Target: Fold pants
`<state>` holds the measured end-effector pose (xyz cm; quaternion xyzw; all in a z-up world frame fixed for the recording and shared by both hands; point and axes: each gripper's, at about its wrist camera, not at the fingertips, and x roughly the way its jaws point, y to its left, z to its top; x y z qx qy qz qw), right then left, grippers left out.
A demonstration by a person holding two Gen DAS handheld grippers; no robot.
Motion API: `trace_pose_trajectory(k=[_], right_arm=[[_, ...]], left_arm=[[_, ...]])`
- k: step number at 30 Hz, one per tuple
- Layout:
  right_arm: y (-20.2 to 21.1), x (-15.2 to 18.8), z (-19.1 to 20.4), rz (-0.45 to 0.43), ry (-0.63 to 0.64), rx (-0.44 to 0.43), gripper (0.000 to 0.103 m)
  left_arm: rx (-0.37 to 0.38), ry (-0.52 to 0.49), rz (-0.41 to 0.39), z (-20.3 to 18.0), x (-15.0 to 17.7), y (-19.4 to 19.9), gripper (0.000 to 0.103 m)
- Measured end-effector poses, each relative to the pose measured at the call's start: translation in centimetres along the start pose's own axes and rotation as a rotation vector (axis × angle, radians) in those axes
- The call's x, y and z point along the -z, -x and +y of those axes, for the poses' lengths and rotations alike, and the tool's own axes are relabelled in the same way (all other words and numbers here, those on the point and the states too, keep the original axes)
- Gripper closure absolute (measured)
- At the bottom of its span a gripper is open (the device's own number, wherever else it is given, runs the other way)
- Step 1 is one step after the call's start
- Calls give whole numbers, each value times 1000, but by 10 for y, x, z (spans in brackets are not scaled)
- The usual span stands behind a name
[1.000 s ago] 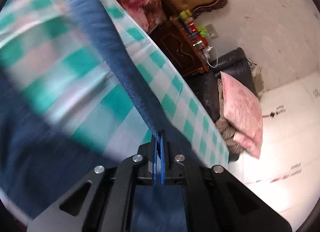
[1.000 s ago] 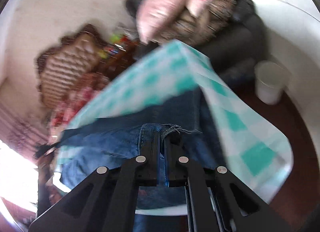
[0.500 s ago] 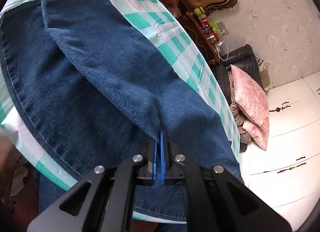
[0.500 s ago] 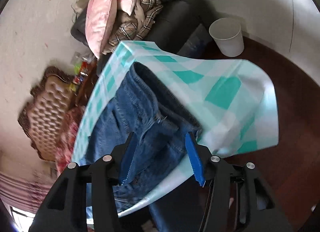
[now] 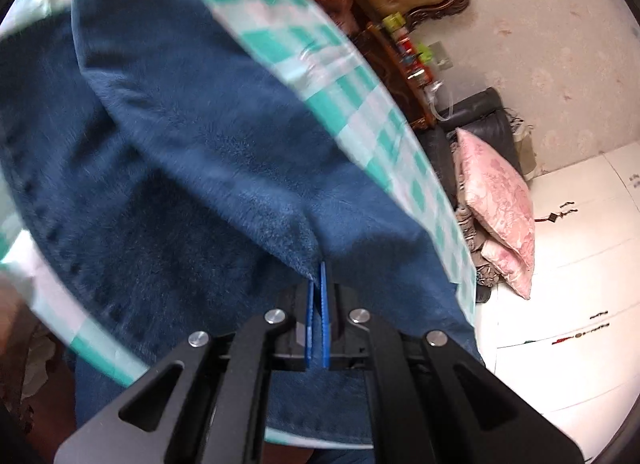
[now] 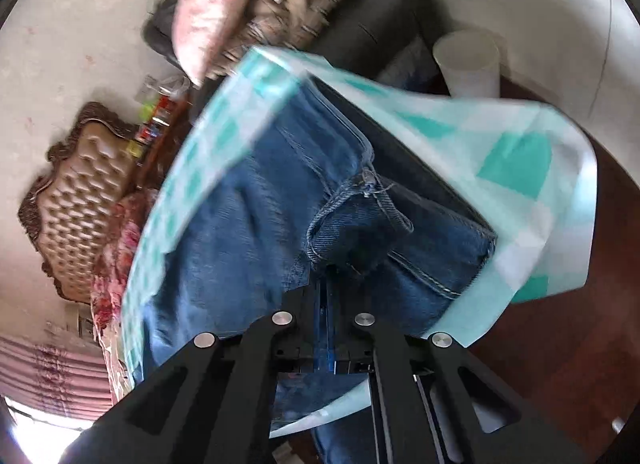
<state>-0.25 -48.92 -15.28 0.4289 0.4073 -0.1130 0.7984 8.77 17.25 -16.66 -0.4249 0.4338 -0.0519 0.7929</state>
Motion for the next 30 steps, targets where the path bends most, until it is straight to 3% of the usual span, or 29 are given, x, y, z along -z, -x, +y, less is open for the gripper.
trace_pose_trajectory(k=[4, 10, 18, 21, 27, 30], right_arm=[[35, -2, 8, -87, 37, 13, 101], [-2, 3, -3, -8, 72, 143, 101], [38, 7, 3, -68, 92, 90, 101], [25, 5, -2, -41, 91, 128, 101], [36, 12, -6, -41, 94, 113, 101], [21, 14, -16, -13, 83, 148, 101]], left_arm=[[-17, -38, -9, -8, 17, 25, 101], [-58, 80, 78, 38, 35, -4, 101], [-32, 33, 37, 24, 37, 25, 101], [-45, 70, 77, 37, 39, 11, 101], [-46, 69, 75, 44, 45, 13, 101], [-53, 96, 92, 52, 47, 4, 101]])
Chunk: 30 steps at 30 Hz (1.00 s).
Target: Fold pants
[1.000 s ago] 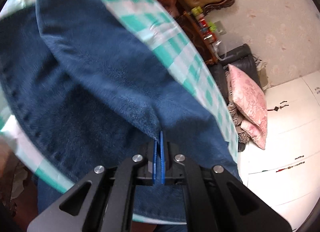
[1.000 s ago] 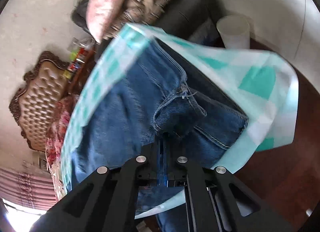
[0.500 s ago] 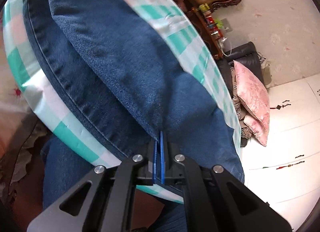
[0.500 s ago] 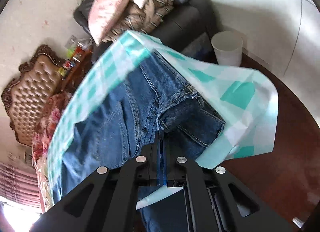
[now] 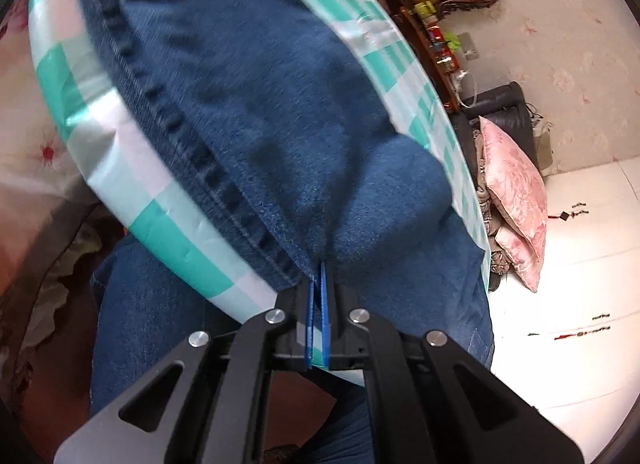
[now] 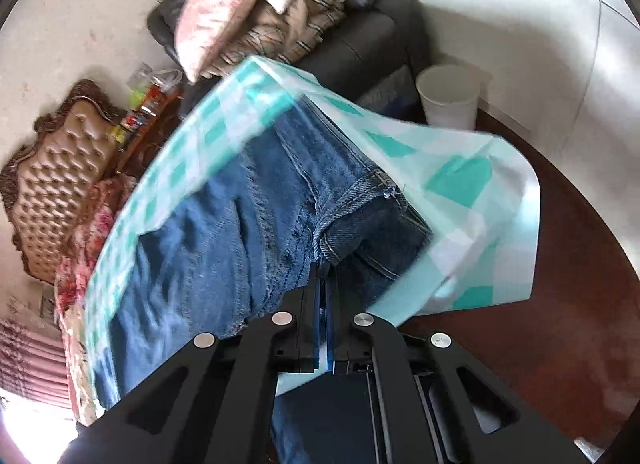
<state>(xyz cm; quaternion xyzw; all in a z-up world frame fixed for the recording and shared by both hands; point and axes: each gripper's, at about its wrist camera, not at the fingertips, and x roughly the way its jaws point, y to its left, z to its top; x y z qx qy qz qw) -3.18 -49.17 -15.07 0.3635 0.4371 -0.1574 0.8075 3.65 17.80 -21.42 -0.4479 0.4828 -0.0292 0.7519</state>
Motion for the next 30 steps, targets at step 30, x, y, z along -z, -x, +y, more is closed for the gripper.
trace_pose_trajectory(k=[30], right_arm=[[-40, 6, -3, 56, 22, 147, 101]], left_arm=[[33, 189, -259, 92, -93, 55, 90]])
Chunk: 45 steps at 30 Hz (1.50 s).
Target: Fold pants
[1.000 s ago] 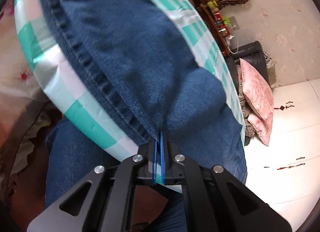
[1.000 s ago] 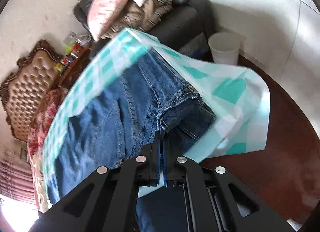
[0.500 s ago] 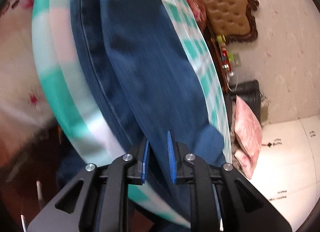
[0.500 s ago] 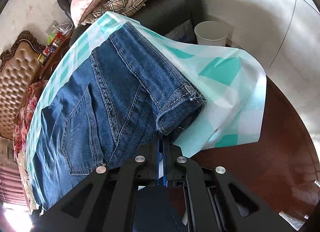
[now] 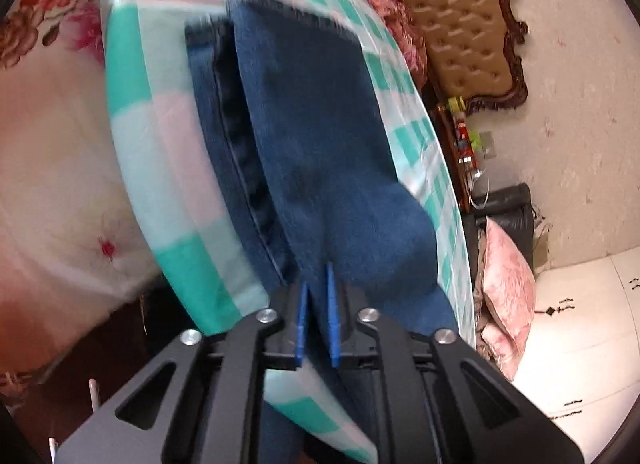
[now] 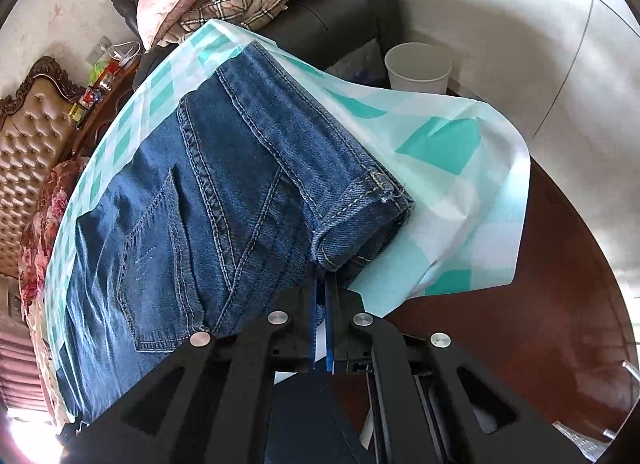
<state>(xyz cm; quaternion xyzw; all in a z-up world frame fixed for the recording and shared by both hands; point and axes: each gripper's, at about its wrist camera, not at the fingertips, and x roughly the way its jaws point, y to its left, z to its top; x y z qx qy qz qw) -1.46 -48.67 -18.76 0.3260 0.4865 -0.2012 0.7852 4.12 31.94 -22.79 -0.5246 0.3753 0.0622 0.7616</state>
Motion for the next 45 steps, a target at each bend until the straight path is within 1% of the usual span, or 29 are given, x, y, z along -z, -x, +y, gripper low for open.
trace_pose_trajectory(k=[2, 3, 4, 5, 7, 8, 12, 13, 15, 19, 21, 24, 27, 28, 29, 30, 31, 32, 33, 34, 35, 36, 37, 38, 39, 40, 42, 43, 45], right_arm=[[0, 0, -1, -2, -1, -3, 101], [0, 1, 0, -3, -1, -2, 101], [0, 0, 0, -3, -3, -1, 101], [0, 0, -1, -2, -6, -3, 101], [1, 1, -3, -4, -15, -14, 101], [1, 1, -5, -4, -18, -20, 101], [1, -2, 1, -4, -14, -12, 101], [3, -3, 2, -9, -11, -14, 101], [12, -4, 3, -27, -2, -28, 101], [41, -11, -4, -70, -36, -124, 102], [49, -14, -7, -86, -35, -135, 103], [39, -16, -9, -82, -26, -98, 103], [15, -9, -7, -52, 0, -12, 103], [8, -6, -7, -47, 5, 7, 103], [6, -5, -7, -53, 11, 18, 103], [7, -4, -6, -62, 22, 27, 103], [9, -3, -5, -68, 37, 36, 103], [9, -3, -5, -69, 40, 37, 103], [11, -3, -5, -69, 41, 35, 103], [12, -2, -6, -69, 43, 35, 103], [14, -1, -5, -71, 49, 42, 101], [15, 1, -4, -75, 62, 61, 95], [18, 2, -2, -81, 80, 113, 67], [21, 5, -2, -102, 92, 175, 53], [26, 7, -2, -135, 107, 240, 53], [33, 7, -4, -166, 123, 294, 53], [45, 7, -11, -210, 117, 377, 50], [55, 6, -12, -253, 123, 427, 49], [67, 2, -7, -317, 161, 445, 44]], left_arm=[[25, 29, -7, 7, -10, 1, 90], [27, 64, -4, 12, -17, 1, 93], [20, 74, -10, 12, -19, 2, 100], [28, 72, -21, 10, -19, 7, 100], [4, 11, -58, -2, -8, 21, 100], [-4, -1, -55, -3, -2, 22, 100], [2, 69, -1, 16, 3, 7, 100], [15, 76, -5, 16, 3, 7, 100], [11, 55, -14, 11, 1, 9, 100], [12, 47, -28, 12, -8, 13, 100], [2, 47, -12, 14, -12, 8, 100], [7, 61, 5, 26, -9, 4, 100], [29, 84, 18, 30, -9, 5, 96], [36, 93, 25, 30, -10, 7, 94], [25, 90, 16, 30, -10, 13, 84], [-31, 66, -32, 27, -9, 28, 76], [-71, 47, -75, 26, -9, 39, 62], [-119, 26, -123, 23, -9, 51, 59], [-158, 6, -162, 19, -8, 61, 59], [-194, -33, -208, 12, -6, 69, 59], [-219, -81, -243, 2, -4, 73, 56], [-250, -177, -288, -17, 2, 74, 53], [-266, -250, -309, -31, 8, 73, 45], [-279, -357, -336, -50, 18, 68, 36], [-284, -458, -361, -70, 28, 62, 32], [-294, -574, -370, -92, 41, 51, 28], [-300, -710, -321, -121, 59, 28, 28], [-305, -781, -283, -135, 72, 15, 28], [-305, -863, -233, -159, 91, -9, 27]])
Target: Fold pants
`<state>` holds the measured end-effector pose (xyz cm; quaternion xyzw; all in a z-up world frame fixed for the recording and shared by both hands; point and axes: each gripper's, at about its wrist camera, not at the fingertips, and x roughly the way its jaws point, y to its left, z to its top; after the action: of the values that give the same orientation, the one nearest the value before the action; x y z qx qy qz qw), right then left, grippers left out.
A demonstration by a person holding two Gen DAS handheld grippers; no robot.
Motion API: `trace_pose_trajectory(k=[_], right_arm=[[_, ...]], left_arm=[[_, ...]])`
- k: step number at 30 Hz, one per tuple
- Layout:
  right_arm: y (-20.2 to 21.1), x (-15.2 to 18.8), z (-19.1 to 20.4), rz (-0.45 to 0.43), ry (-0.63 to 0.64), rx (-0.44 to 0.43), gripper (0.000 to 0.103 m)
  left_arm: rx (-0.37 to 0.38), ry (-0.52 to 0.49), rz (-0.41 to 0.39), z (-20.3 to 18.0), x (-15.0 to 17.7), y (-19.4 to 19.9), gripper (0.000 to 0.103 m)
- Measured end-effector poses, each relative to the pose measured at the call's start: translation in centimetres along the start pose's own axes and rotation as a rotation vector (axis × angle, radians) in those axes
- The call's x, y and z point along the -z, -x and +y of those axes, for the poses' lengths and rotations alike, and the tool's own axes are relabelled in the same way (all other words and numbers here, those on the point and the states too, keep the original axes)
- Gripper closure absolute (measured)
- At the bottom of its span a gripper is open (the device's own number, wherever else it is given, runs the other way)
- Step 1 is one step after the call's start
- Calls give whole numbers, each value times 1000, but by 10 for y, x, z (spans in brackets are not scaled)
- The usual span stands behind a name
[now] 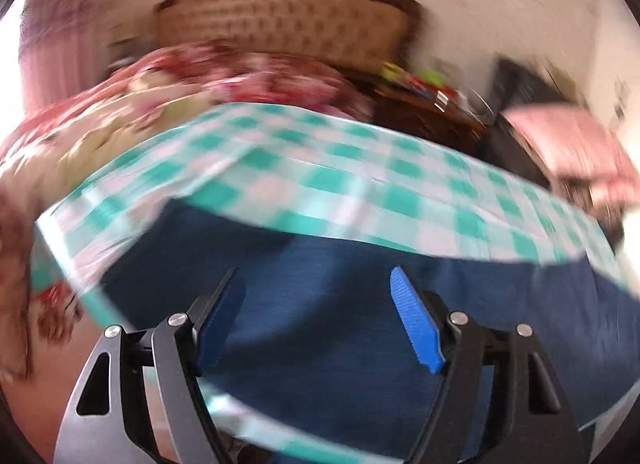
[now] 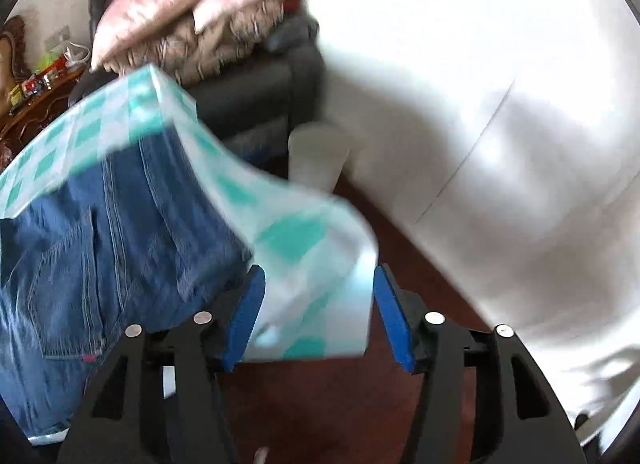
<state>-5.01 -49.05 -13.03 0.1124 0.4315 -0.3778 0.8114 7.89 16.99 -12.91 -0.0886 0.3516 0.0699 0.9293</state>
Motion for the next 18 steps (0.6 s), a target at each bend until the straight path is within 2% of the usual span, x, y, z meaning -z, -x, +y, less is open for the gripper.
trace_pose_trajectory(k=[2, 4, 6, 7, 10, 11, 13, 16, 17, 18], right_arm=[[12, -16, 13, -72, 27, -76, 32], [17, -28, 40, -117, 83, -177, 26], [16, -37, 77, -134, 171, -255, 23], [12, -41, 105, -136, 237, -318, 23], [-3, -39, 169, -110, 381, -421, 24], [-9, -38, 184, -112, 416, -434, 24], [-26, -40, 213, -126, 481, -392, 25], [-55, -49, 217, -132, 461, -292, 27], [-60, -52, 214, -133, 439, -314, 27], [-62, -52, 213, -141, 432, -324, 27]], left_arm=[[59, -66, 35, -41, 1, -14, 26], [119, -137, 64, -83, 2, -25, 26], [198, -191, 85, -124, 5, -31, 28], [247, -218, 96, -147, 6, -34, 34], [386, -279, 150, -206, 15, -45, 51], [410, -294, 166, -221, 17, -51, 60], [474, -335, 210, -245, 21, -70, 72], [385, -364, 255, -253, 21, -113, 80], [375, -340, 242, -245, 17, -121, 99], [334, -294, 239, -232, 10, -130, 100]])
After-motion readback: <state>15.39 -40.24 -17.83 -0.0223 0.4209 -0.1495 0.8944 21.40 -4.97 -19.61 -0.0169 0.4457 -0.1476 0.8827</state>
